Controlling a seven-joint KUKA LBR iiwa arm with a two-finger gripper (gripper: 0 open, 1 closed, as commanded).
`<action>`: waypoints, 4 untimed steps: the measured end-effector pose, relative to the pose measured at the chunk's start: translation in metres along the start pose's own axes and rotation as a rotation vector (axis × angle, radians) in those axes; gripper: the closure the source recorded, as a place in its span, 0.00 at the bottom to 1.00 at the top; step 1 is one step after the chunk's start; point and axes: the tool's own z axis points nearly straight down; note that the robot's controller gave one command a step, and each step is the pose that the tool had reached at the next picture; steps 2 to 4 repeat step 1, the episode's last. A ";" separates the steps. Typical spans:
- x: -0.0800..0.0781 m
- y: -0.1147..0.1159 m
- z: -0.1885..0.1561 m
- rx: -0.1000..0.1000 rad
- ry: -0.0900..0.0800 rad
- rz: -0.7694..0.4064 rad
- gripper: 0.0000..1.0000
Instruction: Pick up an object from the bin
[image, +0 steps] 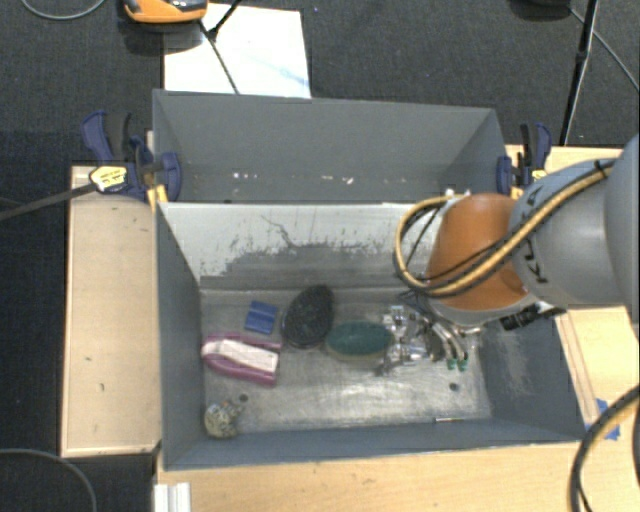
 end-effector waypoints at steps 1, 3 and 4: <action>-0.002 -0.015 -0.137 0.002 -0.013 -0.091 1.00; -0.002 -0.015 -0.137 0.002 -0.013 -0.091 1.00; -0.002 -0.015 -0.137 0.002 -0.013 -0.091 1.00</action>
Offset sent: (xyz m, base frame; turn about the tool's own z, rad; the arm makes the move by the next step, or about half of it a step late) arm 0.0005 -0.0145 0.1318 -0.0927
